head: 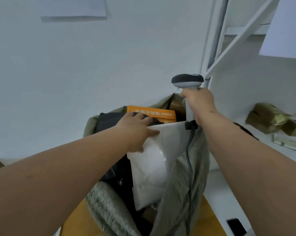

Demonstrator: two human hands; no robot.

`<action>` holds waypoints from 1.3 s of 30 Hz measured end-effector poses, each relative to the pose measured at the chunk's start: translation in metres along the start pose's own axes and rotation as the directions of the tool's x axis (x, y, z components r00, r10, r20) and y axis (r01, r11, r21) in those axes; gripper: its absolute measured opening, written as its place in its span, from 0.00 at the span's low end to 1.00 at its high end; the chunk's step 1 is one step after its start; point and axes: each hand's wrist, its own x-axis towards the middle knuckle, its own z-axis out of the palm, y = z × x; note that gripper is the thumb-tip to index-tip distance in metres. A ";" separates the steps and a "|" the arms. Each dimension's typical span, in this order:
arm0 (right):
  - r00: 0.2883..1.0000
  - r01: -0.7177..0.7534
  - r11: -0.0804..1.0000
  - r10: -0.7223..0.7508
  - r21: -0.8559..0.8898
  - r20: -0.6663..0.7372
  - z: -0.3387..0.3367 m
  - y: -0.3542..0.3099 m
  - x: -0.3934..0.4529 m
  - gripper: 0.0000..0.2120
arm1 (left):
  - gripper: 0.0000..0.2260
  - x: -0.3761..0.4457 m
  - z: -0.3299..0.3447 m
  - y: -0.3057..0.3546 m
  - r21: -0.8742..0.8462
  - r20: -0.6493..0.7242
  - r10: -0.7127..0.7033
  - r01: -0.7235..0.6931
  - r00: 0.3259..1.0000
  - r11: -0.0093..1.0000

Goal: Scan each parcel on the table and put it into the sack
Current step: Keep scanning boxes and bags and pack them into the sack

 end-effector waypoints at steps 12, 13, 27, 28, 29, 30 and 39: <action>0.974 -0.157 0.986 0.164 -0.056 0.157 0.004 0.028 -0.027 0.11 | 0.30 0.010 0.019 0.017 -0.468 0.216 -0.006 0.109 0.976 0.877; 0.974 -0.169 0.985 0.172 -0.033 0.149 0.005 0.026 -0.027 0.11 | 0.28 0.006 0.012 0.005 -0.529 0.184 -0.045 0.138 0.982 0.837; 0.970 -0.206 0.975 0.215 -0.086 0.116 0.039 0.032 -0.031 0.14 | 0.13 -0.059 0.093 -0.069 -0.728 0.668 -0.551 0.593 0.501 -0.343; 0.970 -0.202 0.975 0.213 -0.093 0.117 0.040 0.032 -0.030 0.14 | 0.12 -0.061 0.095 -0.065 -0.711 0.699 -0.508 0.563 0.503 -0.421; 0.970 -0.202 0.975 0.213 -0.095 0.118 0.042 0.033 -0.029 0.14 | 0.10 -0.060 0.098 -0.063 -0.695 0.719 -0.488 0.536 0.495 -0.480; 0.970 -0.204 0.975 0.214 -0.091 0.116 0.043 0.033 -0.028 0.13 | 0.08 -0.058 0.098 -0.062 -0.680 0.733 -0.469 0.516 0.494 -0.521; 0.978 -0.207 0.978 0.208 -0.010 0.021 0.042 0.025 -0.026 0.10 | 0.19 -0.042 0.086 -0.066 -0.551 0.805 -0.245 0.529 0.540 -0.645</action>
